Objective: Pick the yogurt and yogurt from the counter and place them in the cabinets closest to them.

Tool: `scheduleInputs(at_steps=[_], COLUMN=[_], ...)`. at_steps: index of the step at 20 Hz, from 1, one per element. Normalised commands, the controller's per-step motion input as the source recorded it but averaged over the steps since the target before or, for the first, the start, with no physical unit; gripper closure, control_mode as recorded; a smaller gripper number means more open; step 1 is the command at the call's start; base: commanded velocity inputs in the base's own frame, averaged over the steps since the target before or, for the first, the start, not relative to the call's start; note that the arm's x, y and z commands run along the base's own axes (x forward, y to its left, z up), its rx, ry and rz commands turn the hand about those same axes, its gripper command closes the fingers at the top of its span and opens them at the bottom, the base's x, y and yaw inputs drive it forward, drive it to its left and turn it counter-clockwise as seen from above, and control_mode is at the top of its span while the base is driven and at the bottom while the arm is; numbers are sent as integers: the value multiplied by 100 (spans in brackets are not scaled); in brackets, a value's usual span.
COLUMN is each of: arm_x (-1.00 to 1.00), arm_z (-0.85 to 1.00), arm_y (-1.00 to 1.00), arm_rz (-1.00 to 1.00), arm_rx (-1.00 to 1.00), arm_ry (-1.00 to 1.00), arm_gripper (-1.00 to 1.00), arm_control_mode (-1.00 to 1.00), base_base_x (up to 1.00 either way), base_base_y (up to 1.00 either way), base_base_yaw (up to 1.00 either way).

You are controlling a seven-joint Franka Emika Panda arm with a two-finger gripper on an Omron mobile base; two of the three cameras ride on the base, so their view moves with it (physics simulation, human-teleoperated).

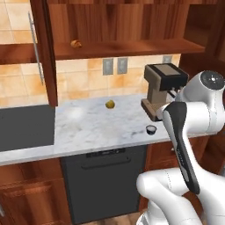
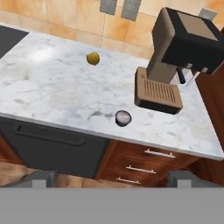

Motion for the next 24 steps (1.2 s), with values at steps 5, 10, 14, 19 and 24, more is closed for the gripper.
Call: scheduleInputs(at_steps=[5, 10, 14, 19, 24], arm_x=[0, 0, 0, 0, 0], arm_z=[0, 0, 0, 0, -2], arm_y=[0, 0, 0, 0, -3], arm_rz=[0, 0, 0, 0, 0], arm_rx=[0, 0, 0, 0, 0], arm_ry=[0, 0, 0, 0, 0], arm_gripper=[-100, -100, -100, -100, -100], arm_control_mode=[100, 100, 100, 100, -100], base_base_x=[44, 45, 44, 5, 0], base_base_y=[-19, -16, -14, -3, 0], base_base_yaw=[-2, -1, -2, 0, 0])
